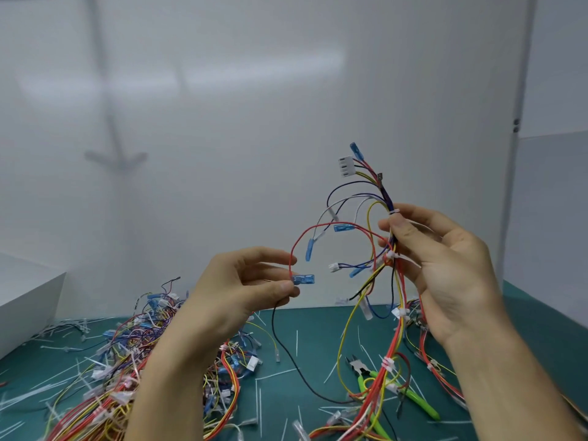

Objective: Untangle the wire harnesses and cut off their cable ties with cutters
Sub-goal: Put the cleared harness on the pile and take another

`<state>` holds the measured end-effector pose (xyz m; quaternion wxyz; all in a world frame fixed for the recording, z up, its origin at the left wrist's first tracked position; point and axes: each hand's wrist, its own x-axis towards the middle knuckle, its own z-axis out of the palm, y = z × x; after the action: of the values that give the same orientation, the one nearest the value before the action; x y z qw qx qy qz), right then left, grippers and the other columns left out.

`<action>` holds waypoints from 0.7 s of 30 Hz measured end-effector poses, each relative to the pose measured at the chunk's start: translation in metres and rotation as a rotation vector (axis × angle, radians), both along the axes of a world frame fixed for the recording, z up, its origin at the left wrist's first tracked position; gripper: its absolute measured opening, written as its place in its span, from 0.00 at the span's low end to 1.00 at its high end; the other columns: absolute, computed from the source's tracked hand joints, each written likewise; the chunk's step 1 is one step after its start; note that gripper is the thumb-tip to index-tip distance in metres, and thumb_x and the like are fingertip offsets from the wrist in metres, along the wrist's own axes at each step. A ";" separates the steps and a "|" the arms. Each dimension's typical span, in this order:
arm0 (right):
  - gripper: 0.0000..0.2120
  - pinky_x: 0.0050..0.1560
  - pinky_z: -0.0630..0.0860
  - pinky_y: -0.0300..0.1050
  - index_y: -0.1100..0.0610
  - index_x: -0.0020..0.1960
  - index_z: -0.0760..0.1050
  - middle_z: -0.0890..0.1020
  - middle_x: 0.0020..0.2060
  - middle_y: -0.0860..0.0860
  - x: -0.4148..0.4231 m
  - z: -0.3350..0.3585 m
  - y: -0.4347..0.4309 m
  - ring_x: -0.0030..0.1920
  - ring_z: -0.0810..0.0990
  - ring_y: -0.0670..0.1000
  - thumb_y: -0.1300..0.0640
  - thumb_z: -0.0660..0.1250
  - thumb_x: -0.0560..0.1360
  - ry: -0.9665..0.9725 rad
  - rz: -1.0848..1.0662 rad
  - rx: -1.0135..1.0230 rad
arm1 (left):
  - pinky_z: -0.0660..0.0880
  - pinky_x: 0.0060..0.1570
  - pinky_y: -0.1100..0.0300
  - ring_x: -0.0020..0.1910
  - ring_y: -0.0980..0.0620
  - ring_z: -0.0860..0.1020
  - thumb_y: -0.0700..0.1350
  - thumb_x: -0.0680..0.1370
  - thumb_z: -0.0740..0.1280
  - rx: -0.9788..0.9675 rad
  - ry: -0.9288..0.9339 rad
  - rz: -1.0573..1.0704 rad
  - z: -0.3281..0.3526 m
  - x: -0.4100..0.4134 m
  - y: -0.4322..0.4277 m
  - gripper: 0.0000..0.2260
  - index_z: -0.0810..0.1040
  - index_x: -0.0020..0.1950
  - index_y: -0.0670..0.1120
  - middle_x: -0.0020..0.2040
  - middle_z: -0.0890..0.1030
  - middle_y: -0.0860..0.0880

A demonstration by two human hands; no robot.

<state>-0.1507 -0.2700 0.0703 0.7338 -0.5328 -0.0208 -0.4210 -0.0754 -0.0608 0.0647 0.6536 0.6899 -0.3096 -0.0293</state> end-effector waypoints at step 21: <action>0.07 0.29 0.77 0.36 0.50 0.42 0.77 0.84 0.36 0.44 0.004 -0.004 -0.010 0.33 0.82 0.43 0.59 0.74 0.74 -0.035 -0.403 -0.312 | 0.75 0.39 0.51 0.38 0.46 0.78 0.52 0.81 0.63 0.187 -0.575 0.815 -0.003 0.002 -0.019 0.05 0.75 0.48 0.53 0.37 0.78 0.57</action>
<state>-0.1470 -0.2797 0.0664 0.5435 -0.6254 0.0085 -0.5599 -0.0737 -0.0794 0.0612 0.4359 0.7904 -0.1785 0.3918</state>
